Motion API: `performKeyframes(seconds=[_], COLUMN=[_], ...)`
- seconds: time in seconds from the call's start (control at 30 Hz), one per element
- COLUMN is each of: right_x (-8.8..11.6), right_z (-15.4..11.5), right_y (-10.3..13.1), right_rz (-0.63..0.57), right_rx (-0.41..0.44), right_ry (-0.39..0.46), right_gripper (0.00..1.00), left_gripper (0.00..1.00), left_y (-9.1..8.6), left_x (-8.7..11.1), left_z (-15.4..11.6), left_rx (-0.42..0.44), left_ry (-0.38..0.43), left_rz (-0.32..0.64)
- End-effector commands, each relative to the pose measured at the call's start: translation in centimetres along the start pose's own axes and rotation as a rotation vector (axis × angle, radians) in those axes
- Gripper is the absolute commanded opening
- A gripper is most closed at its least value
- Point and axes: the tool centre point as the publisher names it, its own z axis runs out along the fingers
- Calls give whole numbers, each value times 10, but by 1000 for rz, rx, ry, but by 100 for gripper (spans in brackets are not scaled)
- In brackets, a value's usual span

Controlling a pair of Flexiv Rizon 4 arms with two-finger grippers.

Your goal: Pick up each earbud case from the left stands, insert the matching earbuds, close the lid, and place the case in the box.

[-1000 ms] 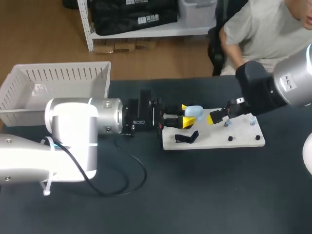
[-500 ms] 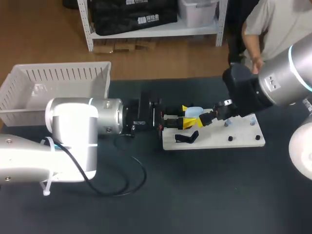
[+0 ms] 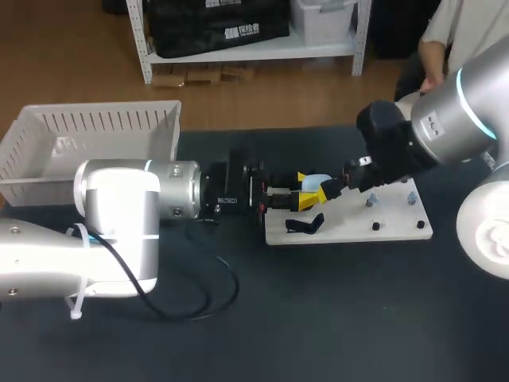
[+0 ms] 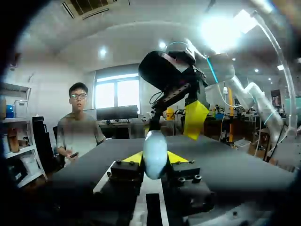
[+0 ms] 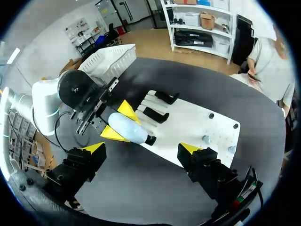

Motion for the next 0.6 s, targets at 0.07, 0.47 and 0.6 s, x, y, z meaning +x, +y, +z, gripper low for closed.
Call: performKeyframes(seconds=[0.07,0.47,0.6], right_x=[-3,-6,-7], right_z=[5,7,9], right_y=[-2,-9,-10], right_rz=[1,5,6], right_rx=[0,15,14], right_ry=[9,21,25], right_gripper=[100,100,100], left_gripper=[0,0,0], left_y=[2,2,2], left_x=[1,1,1], left_z=[0,0,0], left_rx=[6,6,6], left_ry=[-1,-1,-1], left_rz=[-1,-1,-1])
